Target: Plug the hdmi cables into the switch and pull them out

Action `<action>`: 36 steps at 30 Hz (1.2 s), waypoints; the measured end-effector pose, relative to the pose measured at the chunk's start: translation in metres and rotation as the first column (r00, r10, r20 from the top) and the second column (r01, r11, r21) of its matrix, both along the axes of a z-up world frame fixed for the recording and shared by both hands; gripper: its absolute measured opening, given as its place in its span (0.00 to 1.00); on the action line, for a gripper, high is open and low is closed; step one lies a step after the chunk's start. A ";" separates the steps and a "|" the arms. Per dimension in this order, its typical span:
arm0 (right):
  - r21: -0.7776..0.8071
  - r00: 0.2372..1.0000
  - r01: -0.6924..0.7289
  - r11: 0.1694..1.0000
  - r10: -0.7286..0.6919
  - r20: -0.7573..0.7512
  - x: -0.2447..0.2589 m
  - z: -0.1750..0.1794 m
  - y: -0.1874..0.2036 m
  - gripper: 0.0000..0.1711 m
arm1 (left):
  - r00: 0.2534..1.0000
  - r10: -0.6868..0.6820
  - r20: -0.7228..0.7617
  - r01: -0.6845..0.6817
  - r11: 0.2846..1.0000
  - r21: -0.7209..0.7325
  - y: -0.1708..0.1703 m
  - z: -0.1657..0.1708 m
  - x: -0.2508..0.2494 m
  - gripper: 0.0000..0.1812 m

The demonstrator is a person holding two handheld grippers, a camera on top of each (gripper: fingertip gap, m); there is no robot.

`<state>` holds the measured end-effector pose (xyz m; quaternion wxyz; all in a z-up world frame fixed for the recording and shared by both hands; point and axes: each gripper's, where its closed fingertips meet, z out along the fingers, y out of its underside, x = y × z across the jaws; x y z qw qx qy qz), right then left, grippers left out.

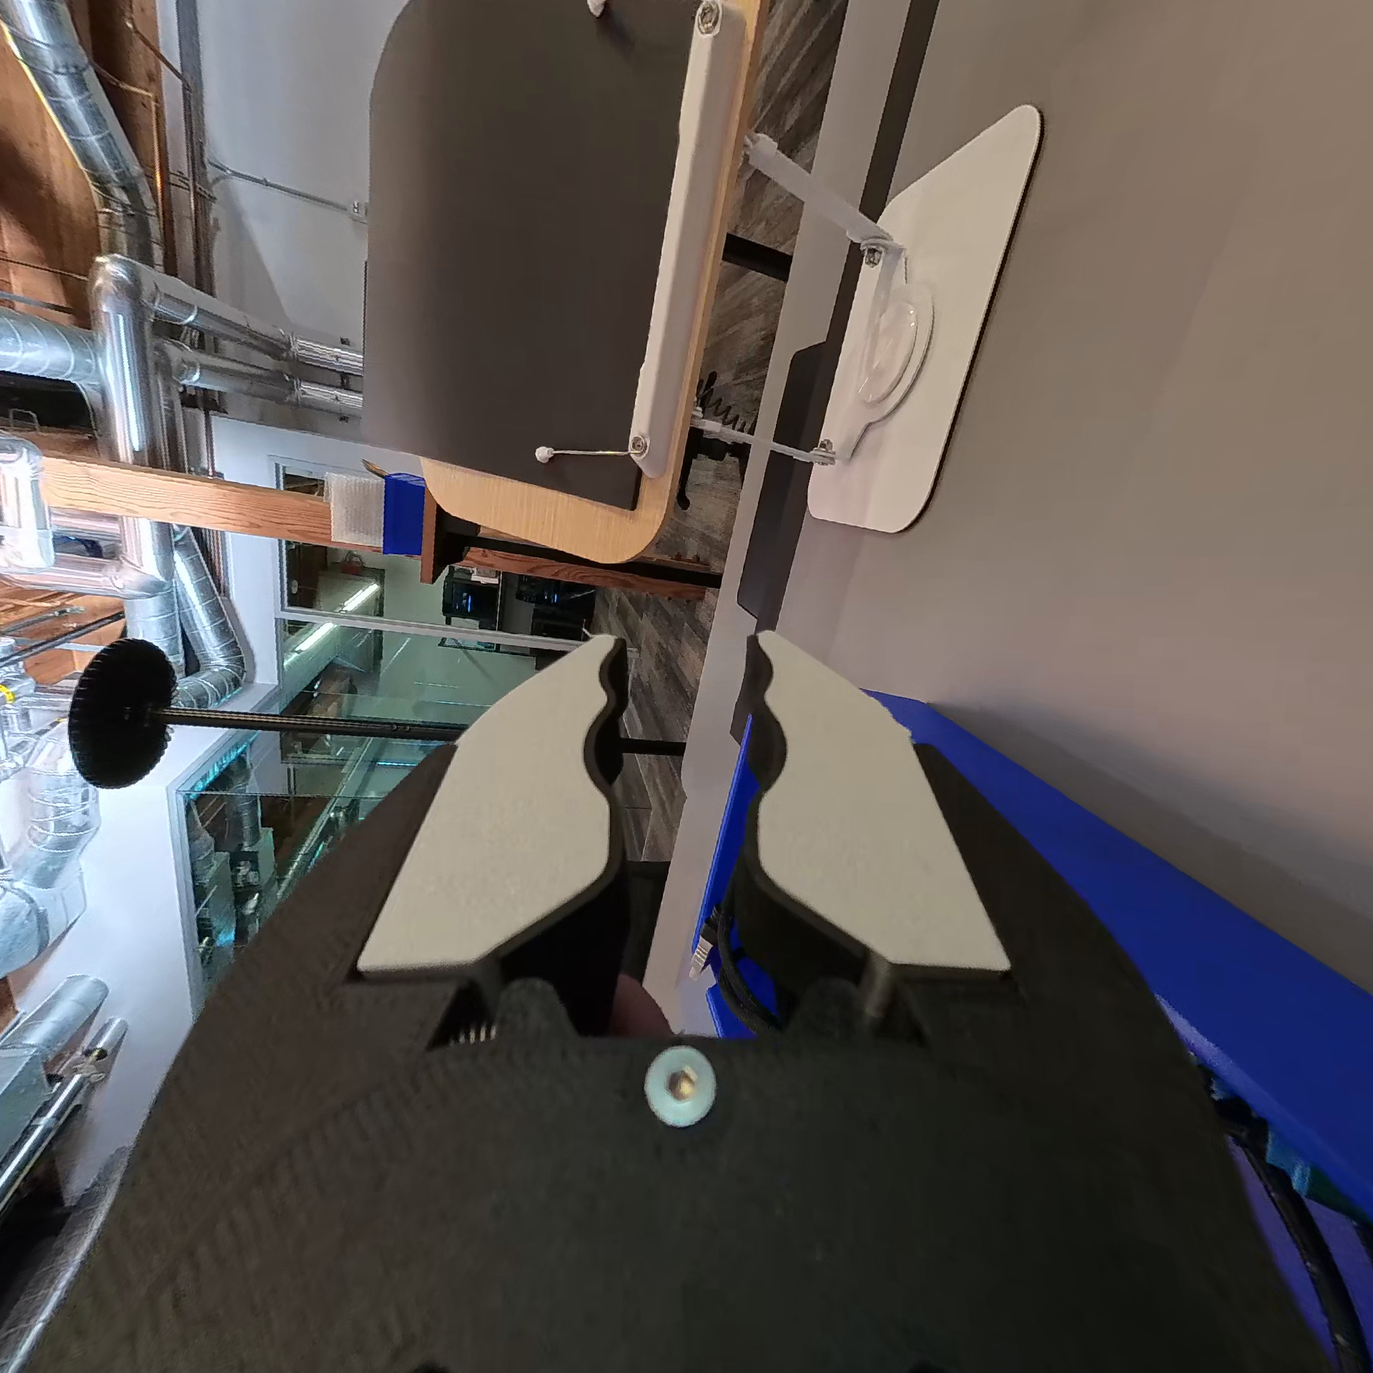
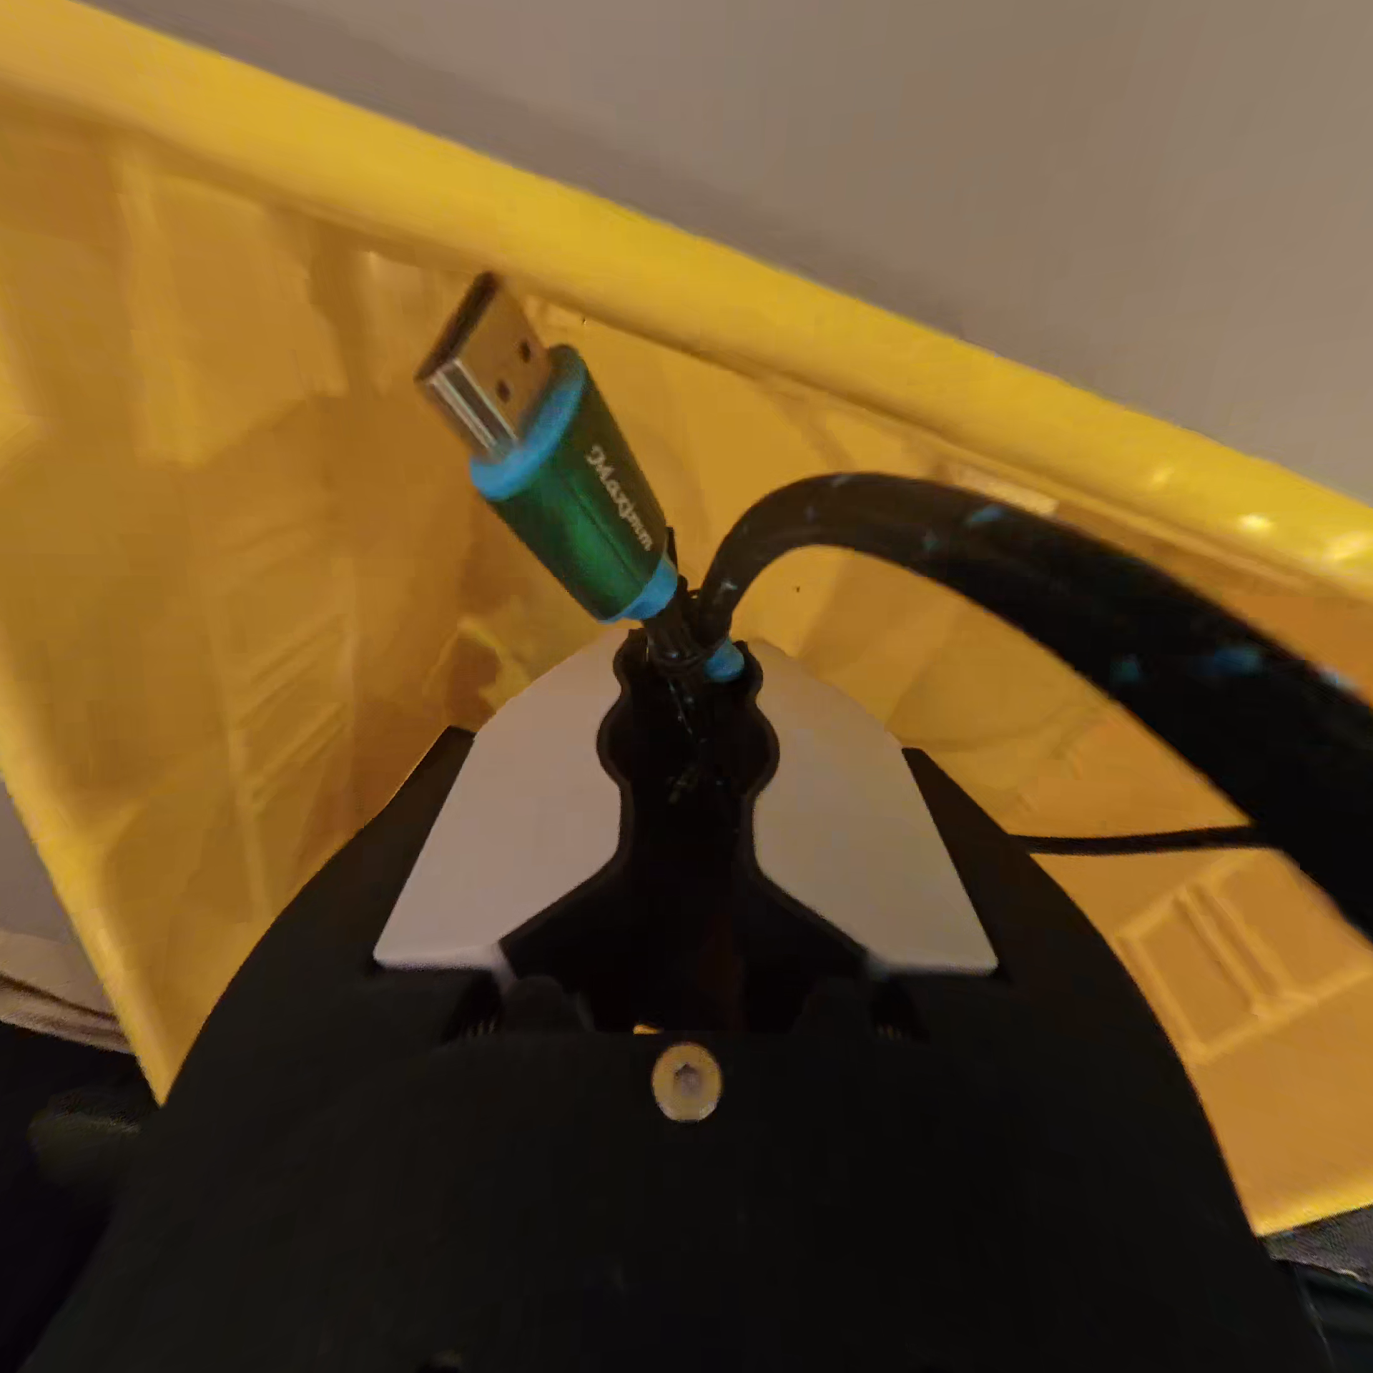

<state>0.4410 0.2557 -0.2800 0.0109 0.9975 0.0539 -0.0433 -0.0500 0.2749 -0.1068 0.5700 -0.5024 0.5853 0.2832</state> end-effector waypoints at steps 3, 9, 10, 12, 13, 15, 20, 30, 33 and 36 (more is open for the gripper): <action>0.069 0.999 -0.022 0.997 0.020 0.041 0.005 0.001 0.012 0.28 | 1.000 0.008 -0.002 -0.009 1.000 -0.005 0.003 -0.001 -0.003 0.16; 0.066 0.995 -0.099 0.993 0.098 0.015 -0.009 0.033 0.000 0.49 | 0.999 0.047 -0.001 -0.047 0.999 -0.022 0.012 0.005 -0.020 0.17; 0.092 0.994 -0.113 0.989 0.113 0.007 -0.014 0.042 -0.001 0.49 | 0.998 0.063 0.001 -0.062 0.998 -0.027 0.015 0.008 -0.026 0.17; 0.153 0.991 -0.126 0.980 0.133 -0.036 -0.027 0.060 -0.002 0.45 | 0.994 0.105 0.014 -0.104 0.994 -0.044 0.022 0.015 -0.042 0.18; 0.175 0.988 -0.131 0.976 0.142 -0.055 -0.033 0.068 -0.004 0.45 | 0.991 0.127 0.031 -0.125 0.991 -0.053 0.026 0.020 -0.052 0.18; 0.216 0.983 -0.140 0.966 0.161 -0.085 -0.044 0.083 -0.010 0.43 | 0.982 0.174 0.068 -0.169 0.982 -0.083 0.034 0.027 -0.073 0.18; 0.334 0.969 -0.199 0.922 0.236 -0.075 -0.075 0.114 -0.025 0.41 | 0.954 0.293 0.069 -0.274 0.939 -0.208 0.049 0.020 -0.130 0.19; 0.529 0.893 -0.304 0.792 0.431 -0.132 -0.181 0.134 -0.052 0.34 | 0.887 0.462 -0.028 -0.423 0.784 -0.454 0.069 -0.057 -0.176 0.21; 0.543 0.857 -0.344 0.766 0.492 -0.150 -0.213 0.126 -0.060 0.33 | 0.802 0.598 -0.007 -0.500 0.663 -0.557 0.076 -0.081 -0.192 0.21; 0.538 0.824 -0.386 0.749 0.542 -0.165 -0.238 0.117 -0.066 0.32 | 0.754 0.656 -0.046 -0.550 0.590 -0.591 0.078 -0.098 -0.199 0.19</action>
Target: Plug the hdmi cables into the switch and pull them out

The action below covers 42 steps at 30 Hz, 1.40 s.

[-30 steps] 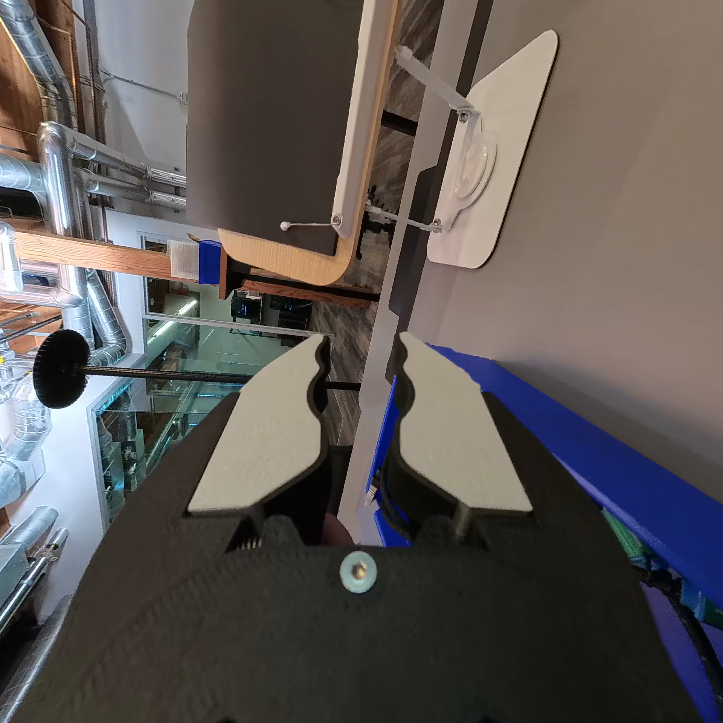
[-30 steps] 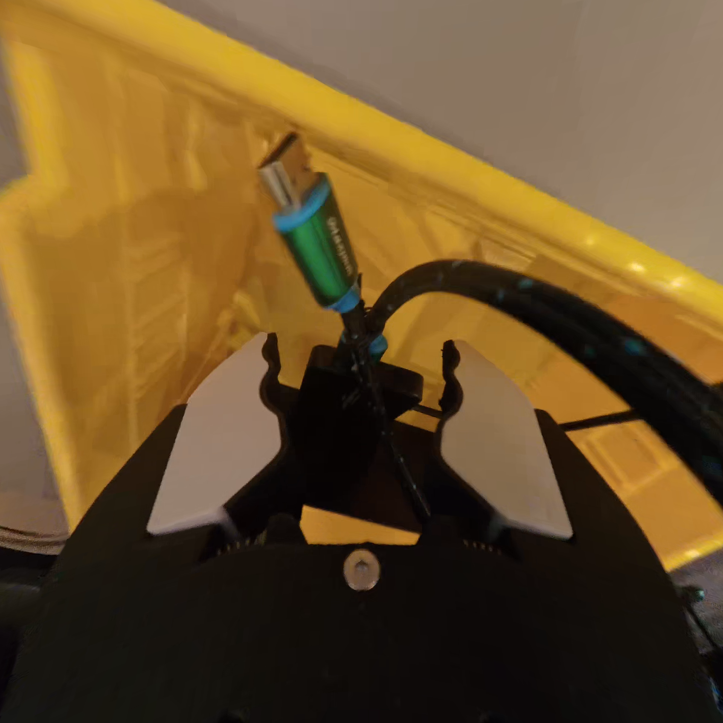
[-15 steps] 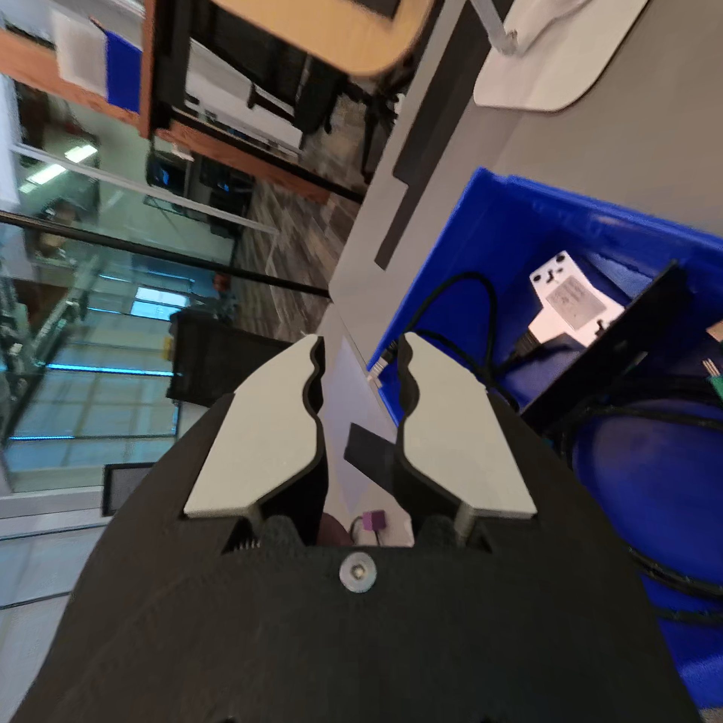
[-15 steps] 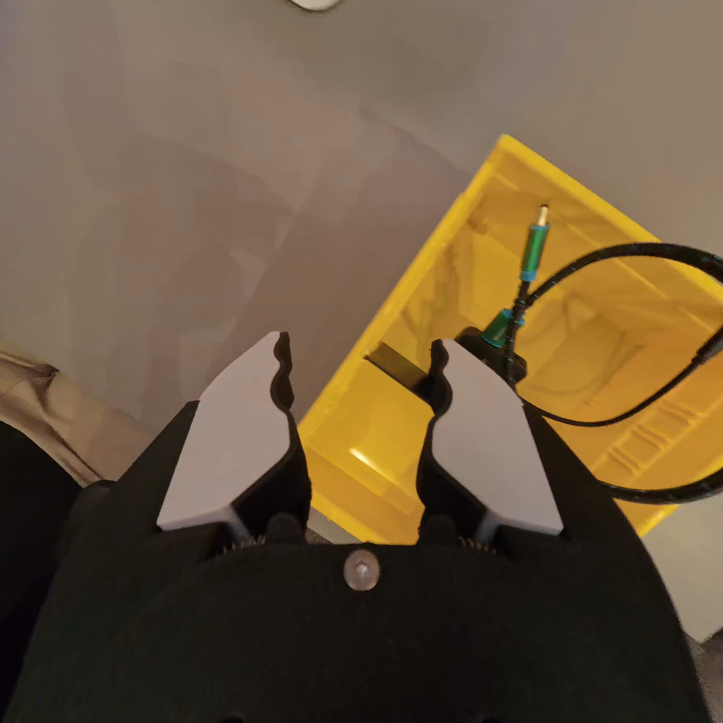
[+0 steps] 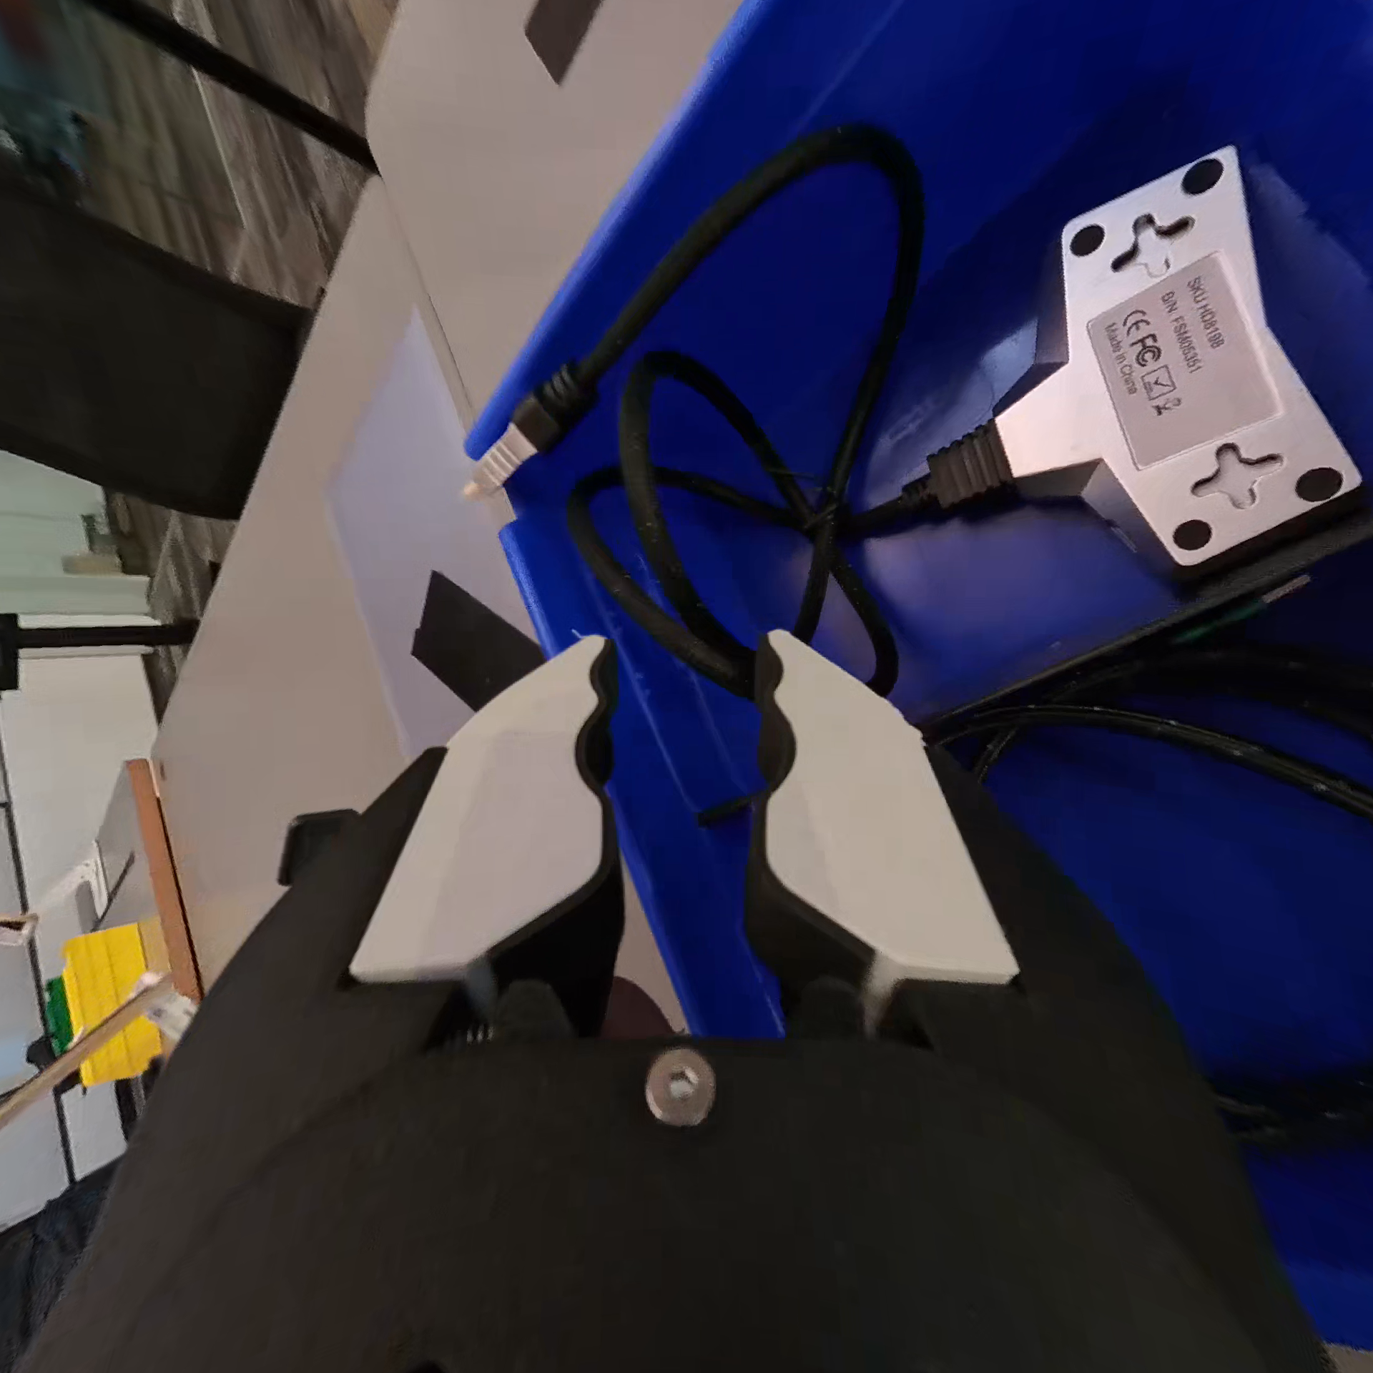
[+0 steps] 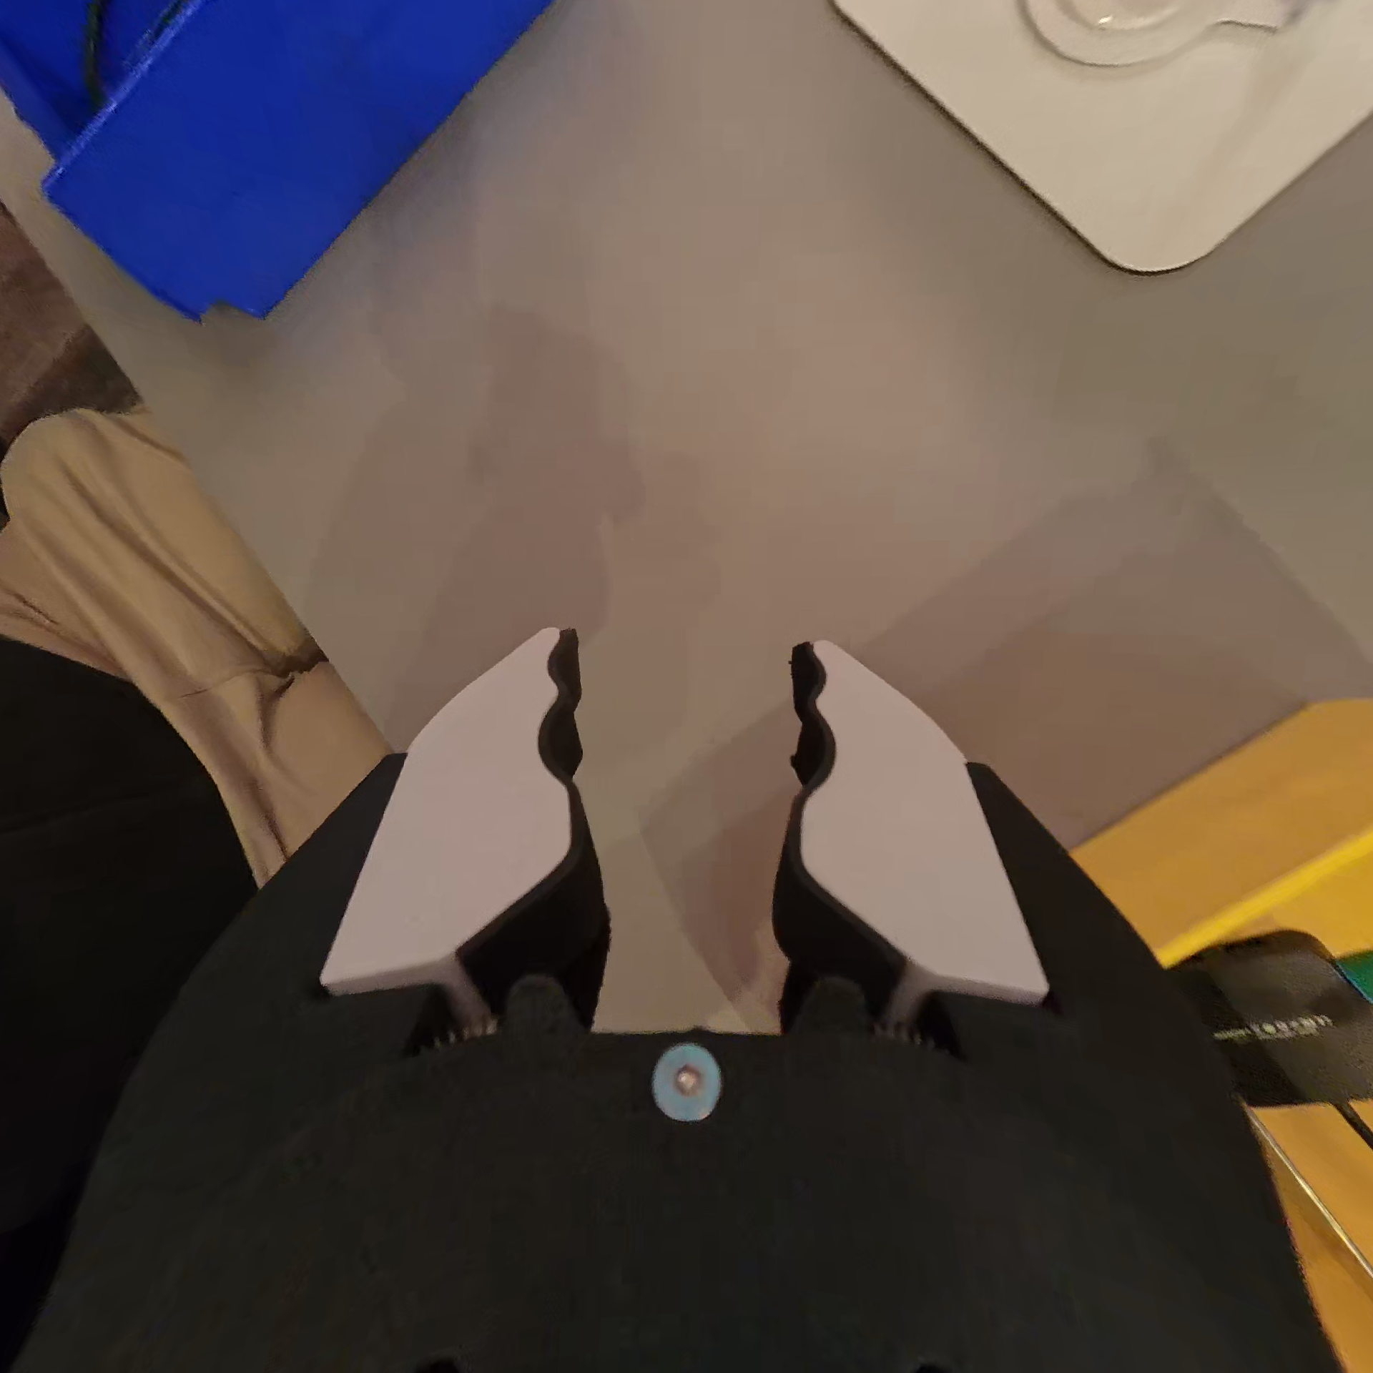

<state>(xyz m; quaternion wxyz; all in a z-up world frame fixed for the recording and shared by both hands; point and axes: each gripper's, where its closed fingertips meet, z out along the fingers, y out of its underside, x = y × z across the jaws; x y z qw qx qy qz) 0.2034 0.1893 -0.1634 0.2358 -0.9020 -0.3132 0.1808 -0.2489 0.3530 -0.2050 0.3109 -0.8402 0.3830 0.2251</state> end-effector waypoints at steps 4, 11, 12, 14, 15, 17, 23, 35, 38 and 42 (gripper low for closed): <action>-0.015 0.999 -0.040 0.999 0.040 -0.006 -0.019 -0.009 -0.004 0.32 | 0.998 0.029 0.055 -0.027 0.999 -0.045 0.003 -0.014 0.011 0.20; -0.006 0.996 -0.090 0.996 0.089 -0.012 -0.043 -0.016 -0.008 0.32 | 0.997 0.015 0.074 -0.019 0.998 0.064 0.014 -0.005 0.013 0.09; -0.004 0.996 -0.094 0.996 0.094 -0.014 -0.046 -0.016 -0.008 0.32 | 0.996 0.001 0.088 -0.008 0.997 0.081 0.015 -0.003 0.016 0.08; 0.001 0.994 -0.104 0.995 0.104 -0.016 -0.052 -0.018 -0.009 0.31 | 0.992 -0.023 0.124 0.007 0.992 0.128 0.016 0.008 0.022 0.07; 0.000 0.994 -0.112 0.994 0.112 -0.013 -0.054 -0.019 -0.010 0.31 | 0.989 -0.041 0.139 0.018 0.987 0.162 0.017 0.017 0.025 0.07; 0.007 0.992 -0.129 0.992 0.129 -0.007 -0.060 -0.021 -0.010 0.31 | 0.987 -0.075 0.146 0.040 0.972 0.230 0.018 0.036 0.029 0.06; 0.080 0.985 -0.172 0.982 0.174 -0.014 -0.081 -0.014 -0.008 0.32 | 0.957 -0.258 0.134 0.182 0.891 0.415 0.002 0.101 0.057 0.05; 0.264 0.909 -0.272 0.926 0.337 -0.247 -0.158 0.023 -0.008 0.42 | 0.803 -0.572 0.168 0.350 0.680 0.645 -0.083 0.219 0.139 0.05; 0.271 0.890 -0.261 0.927 0.339 -0.304 -0.178 0.025 -0.003 0.46 | 0.753 -0.639 0.157 0.395 0.629 0.669 -0.108 0.229 0.168 0.04; 0.281 0.865 -0.238 0.930 0.334 -0.374 -0.200 0.025 0.006 0.47 | 0.669 -0.728 0.151 0.458 0.563 0.688 -0.144 0.234 0.208 0.05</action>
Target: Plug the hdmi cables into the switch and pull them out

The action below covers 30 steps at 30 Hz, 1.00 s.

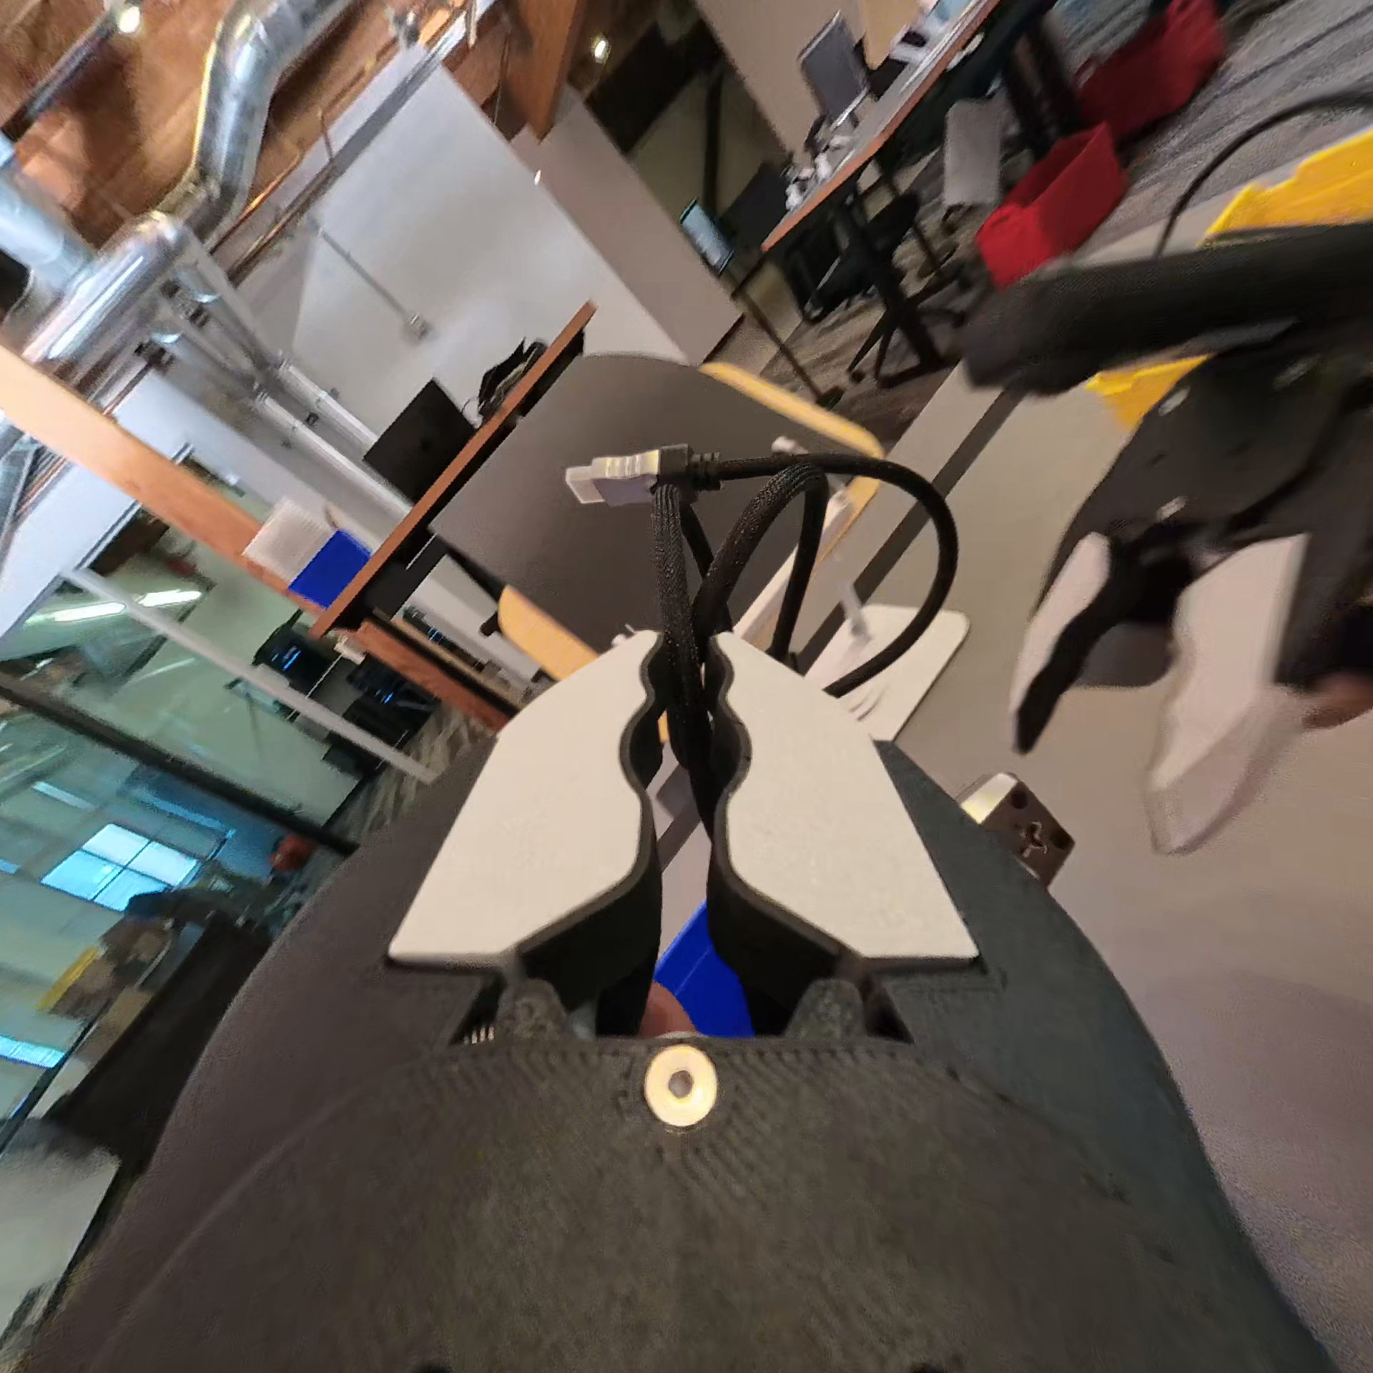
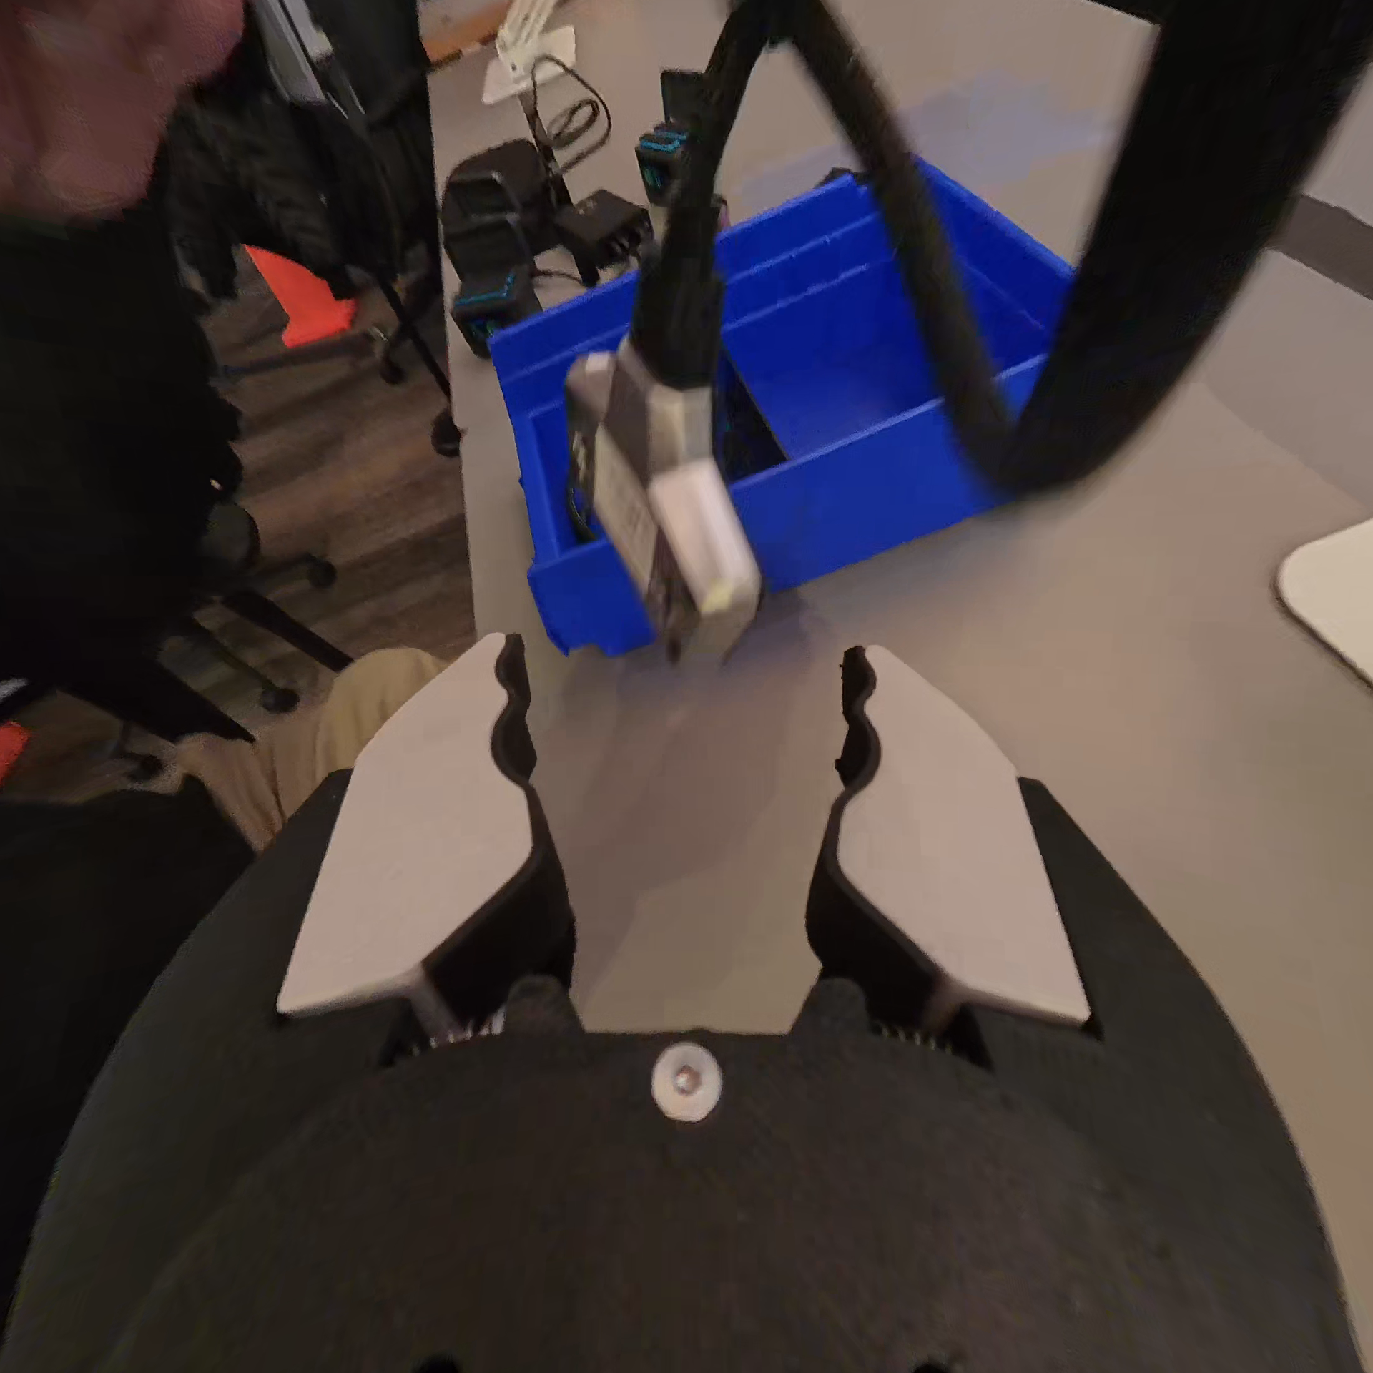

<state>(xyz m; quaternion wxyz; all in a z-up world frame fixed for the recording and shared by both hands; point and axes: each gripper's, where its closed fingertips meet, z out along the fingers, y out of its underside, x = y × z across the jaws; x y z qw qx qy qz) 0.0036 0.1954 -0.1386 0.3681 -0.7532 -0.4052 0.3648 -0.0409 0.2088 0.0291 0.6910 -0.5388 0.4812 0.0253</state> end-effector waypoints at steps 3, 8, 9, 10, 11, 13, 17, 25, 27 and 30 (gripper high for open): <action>-0.057 0.992 -0.030 0.998 0.023 -0.123 -0.013 0.001 0.001 0.34 | 0.997 -0.078 0.021 0.078 0.997 -0.008 -0.021 -0.002 0.025 0.05; -0.179 0.949 -0.167 0.970 0.109 -0.295 -0.015 0.001 -0.014 0.12 | 0.992 -0.110 0.066 0.113 0.993 -0.045 -0.023 -0.015 0.040 0.05; -0.179 0.944 -0.166 0.970 0.104 -0.313 -0.013 0.001 -0.014 0.12 | 0.991 -0.111 0.079 0.117 0.991 -0.065 -0.021 -0.017 0.040 0.06; -0.182 0.934 -0.165 0.969 0.095 -0.344 -0.011 0.004 -0.013 0.12 | 0.991 -0.108 0.079 0.115 0.989 -0.089 -0.018 -0.020 0.040 0.06; -0.191 0.920 -0.170 0.967 0.086 -0.383 -0.009 0.008 -0.013 0.12 | 0.992 -0.106 0.068 0.113 0.986 -0.124 -0.015 -0.024 0.040 0.13; -0.197 0.879 -0.181 0.964 0.068 -0.472 -0.005 0.018 -0.010 0.11 | 0.994 -0.096 0.060 0.105 0.980 -0.170 -0.010 -0.028 0.036 0.25; -0.189 0.798 -0.182 0.965 0.033 -0.602 0.008 0.033 -0.003 0.11 | 0.997 -0.049 0.052 0.059 0.976 -0.210 0.004 -0.034 0.023 0.33; -0.119 0.714 -0.133 0.984 0.012 -0.700 0.032 0.046 0.006 0.10 | 0.984 -0.173 0.041 0.161 0.767 -0.621 0.002 -0.120 0.043 0.28; -0.100 0.721 -0.125 0.987 0.021 -0.693 0.032 0.046 0.006 0.11 | 0.970 -0.168 0.173 0.241 0.725 -0.645 0.000 -0.120 0.054 0.24; -0.062 0.728 -0.121 0.991 0.046 -0.684 0.036 0.047 0.007 0.12 | 0.921 -0.136 0.364 0.356 0.673 -0.649 0.003 -0.111 0.059 0.18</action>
